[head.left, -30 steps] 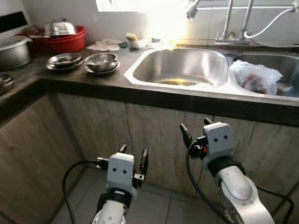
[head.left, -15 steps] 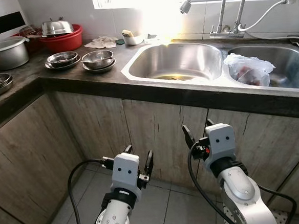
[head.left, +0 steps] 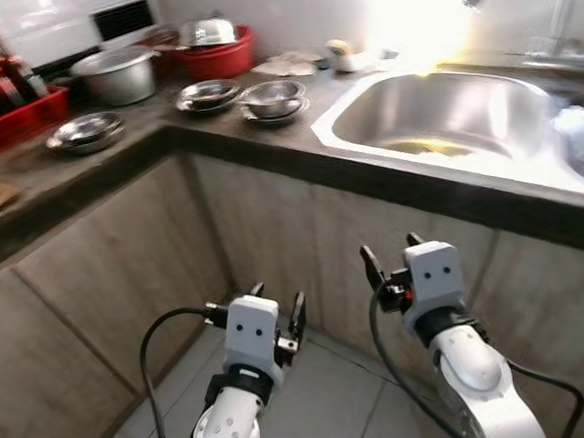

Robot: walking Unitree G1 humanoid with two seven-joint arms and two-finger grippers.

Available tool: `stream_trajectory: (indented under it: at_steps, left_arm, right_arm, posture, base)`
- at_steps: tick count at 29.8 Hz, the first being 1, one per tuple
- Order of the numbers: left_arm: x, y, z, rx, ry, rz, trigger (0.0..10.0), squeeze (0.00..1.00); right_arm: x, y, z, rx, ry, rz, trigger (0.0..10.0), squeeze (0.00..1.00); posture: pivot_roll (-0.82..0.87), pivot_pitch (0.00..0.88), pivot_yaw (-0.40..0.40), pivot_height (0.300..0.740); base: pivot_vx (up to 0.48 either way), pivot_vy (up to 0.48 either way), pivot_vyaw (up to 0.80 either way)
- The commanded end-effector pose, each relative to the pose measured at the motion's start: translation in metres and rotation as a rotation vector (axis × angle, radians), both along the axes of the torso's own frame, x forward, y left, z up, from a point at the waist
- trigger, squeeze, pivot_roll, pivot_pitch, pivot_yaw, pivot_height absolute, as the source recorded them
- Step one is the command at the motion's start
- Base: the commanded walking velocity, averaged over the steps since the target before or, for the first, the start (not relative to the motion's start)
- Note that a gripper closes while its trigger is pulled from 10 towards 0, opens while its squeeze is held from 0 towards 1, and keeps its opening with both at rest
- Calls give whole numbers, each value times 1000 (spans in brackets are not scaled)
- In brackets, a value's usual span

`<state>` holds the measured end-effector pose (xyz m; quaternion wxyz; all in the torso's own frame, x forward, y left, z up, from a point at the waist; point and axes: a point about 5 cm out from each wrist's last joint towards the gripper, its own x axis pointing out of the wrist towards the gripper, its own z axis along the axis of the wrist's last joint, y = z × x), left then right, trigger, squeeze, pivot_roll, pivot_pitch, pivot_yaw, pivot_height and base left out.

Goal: Kitchen organization

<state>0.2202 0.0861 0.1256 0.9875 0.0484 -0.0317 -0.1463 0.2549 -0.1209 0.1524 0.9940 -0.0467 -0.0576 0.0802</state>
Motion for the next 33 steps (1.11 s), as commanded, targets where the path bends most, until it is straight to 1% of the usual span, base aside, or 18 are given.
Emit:
stream_trajectory:
  at_steps: [1,21,25,33]
  left_arm:
    - [0,6,-1,16,5,13,10000,0]
    - [1,5,-1,14,7,14,10000,0]
    - [1,5,-1,14,8,13,10000,0]
    - [1,5,-1,13,9,14,10000,0]
  right_arm:
    - [0,6,2,2,-6,18,10000,0]
    - [4,4,4,13,-15,6,10000,0]
    - [4,4,5,41,-13,2,10000,0]
    - [4,4,4,21,-9,10,10000,0]
  posture:
    - [36,59,2,740]
    - [39,62,3,740]
    - [39,62,3,740]
    - [39,61,2,740]
  base:
    - [281,0,800]
    - [283,0,795]
    - [281,0,100]
    - [283,0,0]
